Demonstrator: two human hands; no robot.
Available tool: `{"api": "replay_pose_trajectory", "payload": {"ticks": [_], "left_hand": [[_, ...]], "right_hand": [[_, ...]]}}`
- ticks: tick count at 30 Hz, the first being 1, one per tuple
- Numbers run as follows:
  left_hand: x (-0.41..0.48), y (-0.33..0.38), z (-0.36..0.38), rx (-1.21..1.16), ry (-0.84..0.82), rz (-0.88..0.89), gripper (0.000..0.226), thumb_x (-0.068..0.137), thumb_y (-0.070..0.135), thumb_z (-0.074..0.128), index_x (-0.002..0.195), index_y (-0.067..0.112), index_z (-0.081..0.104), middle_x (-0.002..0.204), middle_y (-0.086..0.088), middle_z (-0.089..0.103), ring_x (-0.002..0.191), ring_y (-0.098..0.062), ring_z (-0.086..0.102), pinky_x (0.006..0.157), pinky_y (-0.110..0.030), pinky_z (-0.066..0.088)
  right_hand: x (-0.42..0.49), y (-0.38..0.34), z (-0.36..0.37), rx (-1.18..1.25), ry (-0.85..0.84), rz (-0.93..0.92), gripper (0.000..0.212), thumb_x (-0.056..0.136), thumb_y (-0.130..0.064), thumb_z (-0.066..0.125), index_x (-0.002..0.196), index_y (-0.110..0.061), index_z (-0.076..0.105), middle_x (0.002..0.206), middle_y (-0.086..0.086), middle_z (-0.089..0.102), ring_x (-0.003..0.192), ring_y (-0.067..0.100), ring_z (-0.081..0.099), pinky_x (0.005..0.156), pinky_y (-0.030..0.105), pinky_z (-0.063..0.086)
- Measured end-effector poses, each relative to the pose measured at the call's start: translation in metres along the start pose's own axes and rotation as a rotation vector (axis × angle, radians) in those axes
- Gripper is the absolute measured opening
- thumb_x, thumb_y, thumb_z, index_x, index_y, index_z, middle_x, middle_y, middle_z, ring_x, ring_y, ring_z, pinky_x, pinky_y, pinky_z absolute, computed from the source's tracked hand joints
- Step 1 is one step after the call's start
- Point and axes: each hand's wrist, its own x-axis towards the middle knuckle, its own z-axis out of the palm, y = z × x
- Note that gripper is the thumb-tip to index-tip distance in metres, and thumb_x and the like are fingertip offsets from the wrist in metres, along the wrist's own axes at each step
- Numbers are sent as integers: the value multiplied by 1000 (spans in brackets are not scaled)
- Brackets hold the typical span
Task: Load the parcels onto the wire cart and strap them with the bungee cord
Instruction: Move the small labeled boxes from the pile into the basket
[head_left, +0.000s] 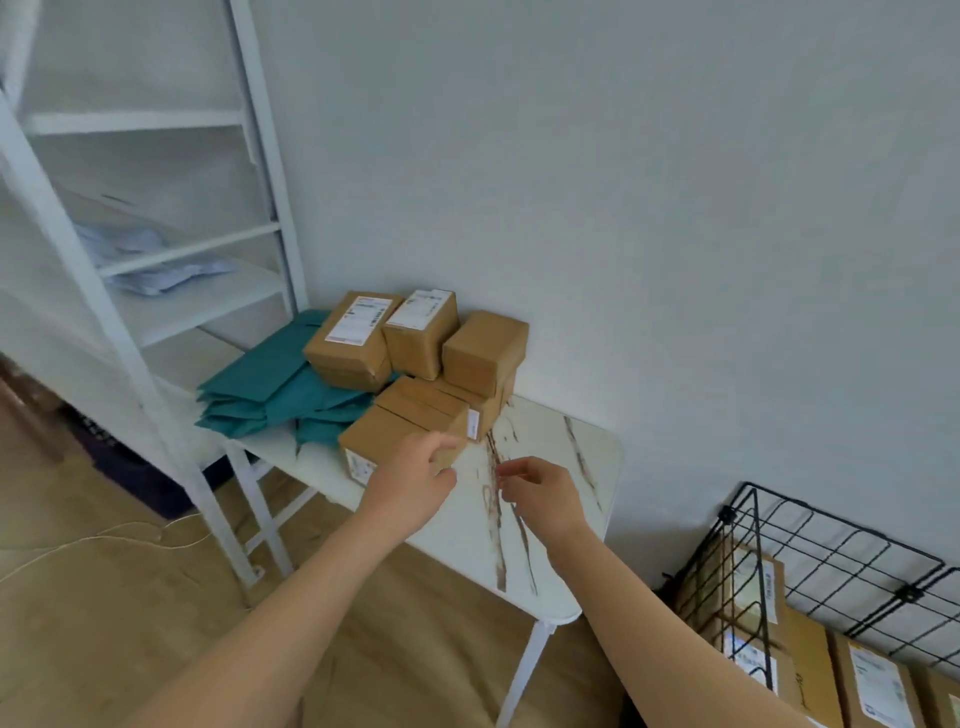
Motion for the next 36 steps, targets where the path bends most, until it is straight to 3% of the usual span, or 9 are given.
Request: {"api": "replay_pose_trajectory", "payload": {"ticks": [8, 10, 15, 20, 25, 30, 33, 36], "left_hand": [[8, -44, -42, 22, 114, -49, 36, 92, 19, 56, 127, 25, 52, 134, 6, 48, 121, -9, 44, 93, -20, 34], [15, -55, -51, 48, 141, -61, 37, 92, 19, 56, 128, 24, 51, 135, 6, 46, 119, -8, 43, 92, -18, 33], [50, -88, -77, 85, 175, -104, 41, 91, 19, 56, 131, 22, 49, 136, 4, 45, 127, -13, 39, 104, -28, 32], [112, -120, -104, 92, 156, -134, 43, 91, 17, 56, 133, 22, 47, 139, 2, 43, 129, -14, 39, 106, -28, 30], [176, -142, -126, 84, 132, -144, 48, 90, 18, 57, 136, 24, 42, 142, 0, 41, 130, -16, 38, 105, -30, 31], [222, -163, -137, 5, 117, -192, 56, 90, 17, 58, 141, 22, 34, 141, -2, 41, 126, -15, 41, 98, -26, 32], [243, -177, -143, -70, 65, -226, 60, 91, 16, 57, 144, 18, 29, 143, -4, 39, 127, -15, 40, 94, -24, 33], [266, -194, -151, -135, 0, -280, 66, 91, 19, 57, 147, 18, 24, 149, -6, 31, 135, -20, 34, 100, -29, 33]], "right_hand": [[24, -28, 52, -1, -107, -17, 24, 85, -6, 51, 90, -23, 69, 96, 3, 68, 90, 17, 61, 79, 28, 50], [38, -35, 66, 29, -120, 23, 19, 85, -9, 55, 88, -22, 69, 92, 4, 67, 90, 18, 62, 85, 32, 52], [85, -53, 104, 130, -143, 115, 14, 85, -10, 60, 86, -22, 67, 84, 3, 65, 81, 16, 59, 80, 29, 52], [144, -74, 142, 162, -154, 168, 20, 89, -9, 55, 85, -25, 66, 86, 1, 64, 87, 17, 60, 94, 39, 53], [202, -97, 169, 220, -138, 231, 23, 93, -8, 50, 111, -15, 62, 88, -1, 59, 85, 14, 58, 85, 28, 50], [239, -107, 191, 282, -136, 342, 30, 89, -1, 53, 118, -7, 57, 91, 5, 57, 83, 18, 55, 69, 26, 49], [248, -108, 204, 357, -120, 425, 39, 89, -4, 57, 127, -6, 50, 107, 7, 58, 95, 21, 52, 82, 30, 46], [255, -110, 214, 392, -87, 475, 42, 88, -15, 63, 127, -9, 48, 103, 3, 54, 101, 20, 50, 92, 33, 44]]}}
